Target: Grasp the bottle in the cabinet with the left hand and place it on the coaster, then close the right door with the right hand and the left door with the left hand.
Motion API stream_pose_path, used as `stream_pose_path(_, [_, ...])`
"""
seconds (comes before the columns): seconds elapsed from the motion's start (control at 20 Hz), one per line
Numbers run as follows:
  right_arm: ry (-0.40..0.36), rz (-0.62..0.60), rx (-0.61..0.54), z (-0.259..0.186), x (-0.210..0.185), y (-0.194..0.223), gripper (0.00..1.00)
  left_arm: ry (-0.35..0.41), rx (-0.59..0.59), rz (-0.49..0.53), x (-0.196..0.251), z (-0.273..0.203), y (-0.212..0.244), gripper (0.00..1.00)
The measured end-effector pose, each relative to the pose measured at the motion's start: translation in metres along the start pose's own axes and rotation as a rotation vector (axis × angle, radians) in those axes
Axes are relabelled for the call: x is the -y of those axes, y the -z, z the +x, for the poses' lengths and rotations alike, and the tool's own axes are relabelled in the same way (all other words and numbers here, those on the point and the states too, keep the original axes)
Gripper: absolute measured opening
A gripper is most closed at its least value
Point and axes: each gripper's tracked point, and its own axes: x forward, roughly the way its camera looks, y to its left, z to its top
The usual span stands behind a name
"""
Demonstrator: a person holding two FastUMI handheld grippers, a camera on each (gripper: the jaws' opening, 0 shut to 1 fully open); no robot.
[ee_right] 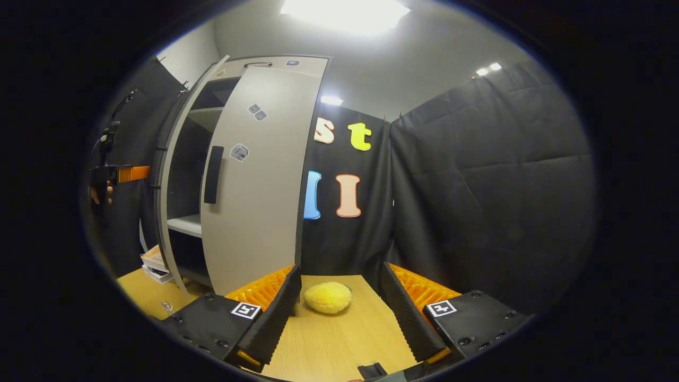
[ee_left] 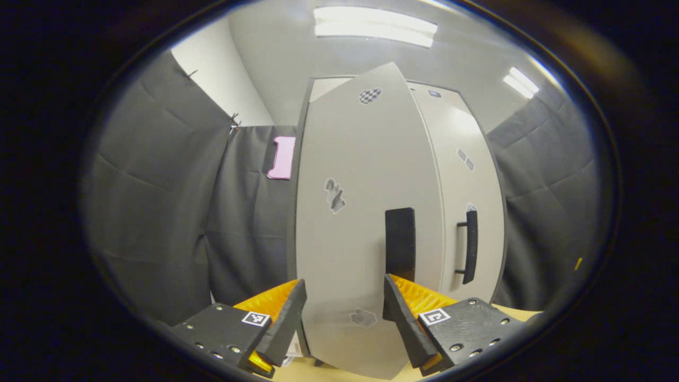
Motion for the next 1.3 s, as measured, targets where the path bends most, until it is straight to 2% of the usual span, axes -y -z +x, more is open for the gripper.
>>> stream_pose_path(0.15, [-0.014, 0.014, 0.003, -0.005, 0.001, 0.001, 0.97, -0.002, -0.011, 0.031, 0.011, -0.002, 0.006, 0.93])
stream_pose_path(0.2, [-0.021, 0.018, 0.004, -0.007, 0.001, 0.001, 0.97, -0.001, -0.014, 0.032, 0.016, -0.005, 0.009, 0.86])
stream_pose_path(0.35, [-0.058, 0.039, 0.012, -0.009, -0.001, -0.001, 0.97, -0.018, -0.003, 0.041, 0.009, -0.023, 0.003, 0.9])
stream_pose_path(0.4, [-0.076, 0.048, 0.019, -0.009, -0.003, -0.004, 0.97, -0.03, 0.002, 0.054, 0.005, -0.033, 0.0, 0.86])
stream_pose_path(0.45, [-0.093, 0.059, 0.026, -0.009, -0.005, -0.006, 0.97, -0.04, 0.006, 0.069, 0.002, -0.042, -0.003, 0.9])
stream_pose_path(0.5, [-0.116, 0.07, 0.039, -0.01, -0.009, -0.011, 0.97, -0.05, 0.006, 0.082, 0.0, -0.054, -0.005, 0.86])
stream_pose_path(0.6, [-0.168, 0.08, 0.062, -0.012, -0.018, -0.022, 0.97, -0.078, 0.005, 0.103, -0.01, -0.08, -0.008, 0.86])
stream_pose_path(0.65, [-0.192, 0.079, 0.072, -0.014, -0.022, -0.025, 0.98, -0.094, 0.005, 0.108, -0.016, -0.094, -0.009, 0.93])
stream_pose_path(0.9, [-0.265, 0.102, 0.114, -0.029, -0.04, -0.046, 0.97, -0.139, -0.008, 0.136, -0.044, -0.145, -0.013, 0.93])
stream_pose_path(1.25, [-0.263, 0.107, 0.141, -0.059, -0.054, -0.06, 0.97, -0.164, -0.02, 0.138, -0.082, -0.2, -0.012, 0.93])
stream_pose_path(1.3, [-0.257, 0.113, 0.143, -0.063, -0.055, -0.062, 0.97, -0.164, -0.019, 0.13, -0.087, -0.206, -0.011, 0.86])
